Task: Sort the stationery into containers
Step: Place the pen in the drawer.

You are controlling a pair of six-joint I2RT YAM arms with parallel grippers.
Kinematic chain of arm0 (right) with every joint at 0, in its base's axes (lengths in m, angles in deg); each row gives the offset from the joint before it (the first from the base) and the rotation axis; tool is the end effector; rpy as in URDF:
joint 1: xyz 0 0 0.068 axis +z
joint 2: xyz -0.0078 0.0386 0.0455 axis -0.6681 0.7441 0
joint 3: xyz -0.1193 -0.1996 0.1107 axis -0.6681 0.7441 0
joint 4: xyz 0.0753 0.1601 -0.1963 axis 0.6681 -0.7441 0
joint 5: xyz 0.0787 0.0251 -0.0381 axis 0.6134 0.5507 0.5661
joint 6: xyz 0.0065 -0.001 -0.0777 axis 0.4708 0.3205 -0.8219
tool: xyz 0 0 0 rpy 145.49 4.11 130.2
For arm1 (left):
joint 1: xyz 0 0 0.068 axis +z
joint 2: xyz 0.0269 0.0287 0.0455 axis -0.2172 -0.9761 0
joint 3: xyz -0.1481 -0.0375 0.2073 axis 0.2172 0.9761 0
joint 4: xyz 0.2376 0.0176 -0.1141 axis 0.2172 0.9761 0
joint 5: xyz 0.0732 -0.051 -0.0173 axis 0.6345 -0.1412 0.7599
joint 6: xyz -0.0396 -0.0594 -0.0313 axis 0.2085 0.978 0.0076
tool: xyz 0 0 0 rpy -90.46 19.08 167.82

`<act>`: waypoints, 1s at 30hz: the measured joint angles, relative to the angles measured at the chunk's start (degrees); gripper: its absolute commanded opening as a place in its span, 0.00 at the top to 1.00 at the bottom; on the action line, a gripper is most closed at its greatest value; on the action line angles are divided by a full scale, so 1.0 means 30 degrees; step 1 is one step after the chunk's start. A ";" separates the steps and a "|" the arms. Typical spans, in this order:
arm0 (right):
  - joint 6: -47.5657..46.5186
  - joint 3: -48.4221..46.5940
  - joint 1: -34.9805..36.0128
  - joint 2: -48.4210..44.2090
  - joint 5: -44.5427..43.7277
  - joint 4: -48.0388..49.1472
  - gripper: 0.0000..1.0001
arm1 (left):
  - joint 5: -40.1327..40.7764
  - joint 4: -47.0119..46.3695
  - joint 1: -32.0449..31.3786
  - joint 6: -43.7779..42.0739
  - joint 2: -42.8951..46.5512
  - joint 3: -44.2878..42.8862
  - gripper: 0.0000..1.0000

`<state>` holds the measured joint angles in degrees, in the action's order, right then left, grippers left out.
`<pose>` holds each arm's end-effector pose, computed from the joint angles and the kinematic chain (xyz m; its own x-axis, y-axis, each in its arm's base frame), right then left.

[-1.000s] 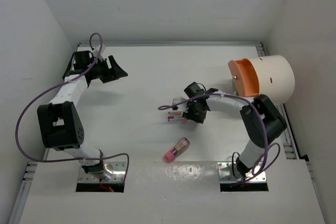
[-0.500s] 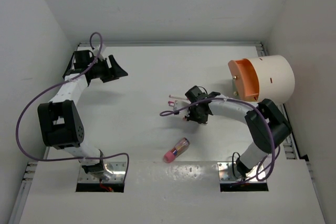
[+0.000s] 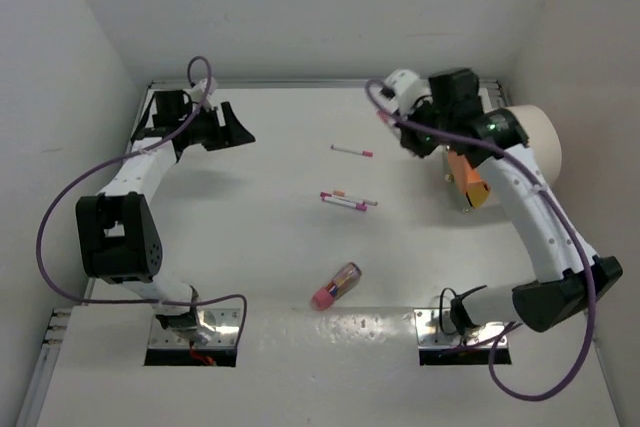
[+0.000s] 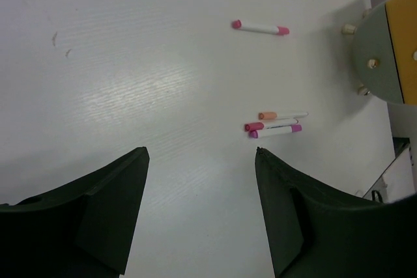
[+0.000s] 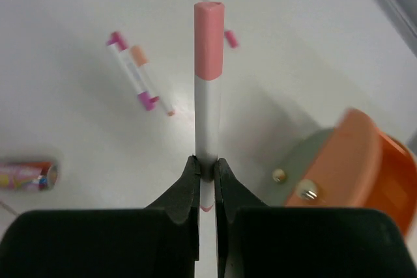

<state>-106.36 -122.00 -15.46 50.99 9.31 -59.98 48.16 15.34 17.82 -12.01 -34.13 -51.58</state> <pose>0.2705 0.1410 0.3476 -0.4510 -0.5548 -0.6991 -0.6628 0.7328 -0.1540 0.3749 -0.0094 0.2440 -0.7274 -0.3054 -0.6145 0.2266 0.7384 -0.6352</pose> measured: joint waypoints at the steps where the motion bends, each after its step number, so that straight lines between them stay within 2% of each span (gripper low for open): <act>1: 0.0517 -0.0933 -0.0940 0.0182 -0.0124 -0.0342 1.00 | 0.0240 0.0117 -0.0321 -0.0255 0.0000 -0.0124 0.27; 4: 0.1960 -0.3337 -0.3993 0.1049 -0.0495 -0.1253 1.00 | 0.0962 0.0342 -0.1421 -0.1020 0.0000 -0.0648 0.27; 7: 0.3009 -0.5792 -0.6863 0.2448 -0.0590 -0.2594 1.00 | 0.2178 0.1311 -0.2900 -0.2208 -0.0554 -0.2550 0.27; 10: 0.3563 -0.7257 -0.8961 0.3585 -0.0641 -0.3701 1.00 | 0.3453 0.2331 -0.4743 -0.3876 -0.2594 -0.6433 0.28; 14: 0.3716 -0.6645 -1.0331 0.3934 -0.0641 -0.5195 1.00 | 0.4626 0.2594 -0.6477 -0.5428 -0.6382 -1.1999 0.29; 17: 0.3708 -0.6266 -1.0805 0.4087 -0.0481 -0.6171 1.00 | 0.4969 0.1960 -0.7242 -0.5544 -1.0200 -1.6793 0.28; 18: 0.3701 -0.6193 -1.0819 0.4131 -0.0481 -0.6382 0.96 | 0.5027 0.1501 -0.7461 -0.5450 -1.1533 -1.8243 0.28; 19: 0.3694 -0.6113 -1.0732 0.4182 -0.0503 -0.6557 0.87 | 0.5115 0.1071 -0.7643 -0.5355 -1.2575 -1.9154 0.28; 20: 0.3694 -0.6025 -1.0630 0.4218 -0.0517 -0.6652 0.58 | 0.5151 0.0678 -0.7759 -0.5238 -1.3362 -1.9642 0.27; 21: 0.3803 -0.5952 -1.0528 0.4313 -0.0590 -0.6805 0.42 | 0.5166 0.0357 -0.7868 -0.5107 -1.4010 -1.9890 0.27; 23: 0.3716 -0.5916 -1.0367 0.4583 -0.0772 -0.7053 0.22 | 0.5180 -0.0015 -0.8065 -0.4794 -1.4965 -1.9970 0.27; 27: 0.3723 -0.7264 -1.0025 0.5486 -0.1129 -0.7701 0.23 | 0.5049 -0.0474 -0.8247 -0.3854 -1.5773 -1.9562 0.29; 30: 0.3854 -0.9267 -0.9617 0.5814 -0.1137 -0.7016 0.27 | 0.4408 -0.2215 -0.8051 -0.2754 -1.4863 -1.7129 0.30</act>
<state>-94.80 -149.80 -44.31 68.44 5.90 -81.02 61.38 8.70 -6.33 -20.27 -78.72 -102.97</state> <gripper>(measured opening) 0.764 0.705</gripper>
